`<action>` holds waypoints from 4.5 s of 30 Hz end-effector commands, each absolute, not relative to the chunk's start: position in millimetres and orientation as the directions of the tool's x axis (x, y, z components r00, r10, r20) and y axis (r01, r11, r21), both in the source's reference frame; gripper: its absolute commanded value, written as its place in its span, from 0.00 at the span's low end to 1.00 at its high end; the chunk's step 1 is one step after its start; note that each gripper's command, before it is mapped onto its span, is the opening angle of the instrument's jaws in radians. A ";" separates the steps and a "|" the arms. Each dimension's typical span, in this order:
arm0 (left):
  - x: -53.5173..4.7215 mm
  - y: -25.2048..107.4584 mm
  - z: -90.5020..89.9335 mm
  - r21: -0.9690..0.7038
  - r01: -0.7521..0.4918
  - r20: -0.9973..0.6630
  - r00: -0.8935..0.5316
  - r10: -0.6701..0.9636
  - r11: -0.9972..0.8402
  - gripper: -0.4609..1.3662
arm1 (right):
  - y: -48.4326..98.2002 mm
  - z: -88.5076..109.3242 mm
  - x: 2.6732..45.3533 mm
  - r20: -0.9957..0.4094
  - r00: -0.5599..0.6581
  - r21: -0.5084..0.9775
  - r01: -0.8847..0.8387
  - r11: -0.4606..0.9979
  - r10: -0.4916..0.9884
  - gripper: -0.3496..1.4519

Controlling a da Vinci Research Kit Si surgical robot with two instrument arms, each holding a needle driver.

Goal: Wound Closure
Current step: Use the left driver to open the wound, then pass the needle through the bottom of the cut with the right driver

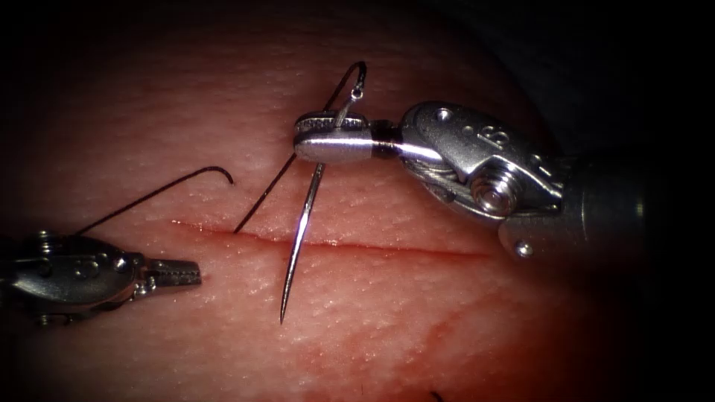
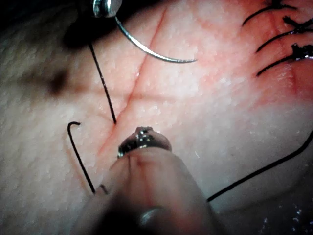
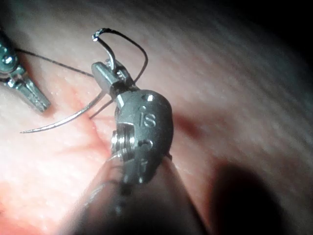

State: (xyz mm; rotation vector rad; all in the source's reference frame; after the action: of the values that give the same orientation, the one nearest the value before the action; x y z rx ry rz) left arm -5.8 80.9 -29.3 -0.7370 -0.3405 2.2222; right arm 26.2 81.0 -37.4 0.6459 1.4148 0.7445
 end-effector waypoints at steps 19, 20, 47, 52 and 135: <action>-6.2 85.7 -30.9 -0.426 -0.549 -0.422 -0.583 0.694 -0.719 0.06 | 81.1 -37.3 26.2 -0.619 0.007 0.782 -0.078 0.618 0.785 0.00; -6.2 86.1 -30.9 -0.429 -0.542 -0.420 -0.589 0.690 -0.723 0.06 | 81.1 -37.3 26.2 -0.619 0.007 0.782 -0.078 0.618 0.785 0.00; -6.5 88.8 -25.0 -0.542 -0.287 -0.329 -0.792 0.514 -0.789 0.06 | 81.1 -37.3 26.3 -0.624 0.008 0.778 -0.078 0.623 0.781 0.00; -6.5 88.5 -24.0 -0.556 -0.265 -0.333 -0.798 0.503 -0.788 0.06 | 81.1 -37.2 26.3 -0.625 0.008 0.778 -0.078 0.623 0.781 0.00; -3.9 81.5 -19.1 -0.531 -0.410 -0.036 -0.864 0.503 -0.742 0.63 | 82.9 -34.1 32.9 -0.929 0.044 0.357 -0.150 0.922 0.367 0.00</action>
State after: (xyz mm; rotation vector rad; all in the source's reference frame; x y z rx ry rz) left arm -3.9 81.5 -19.2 -0.2427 -0.7182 2.5342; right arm 33.3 82.5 -34.1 0.1750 1.4786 0.3803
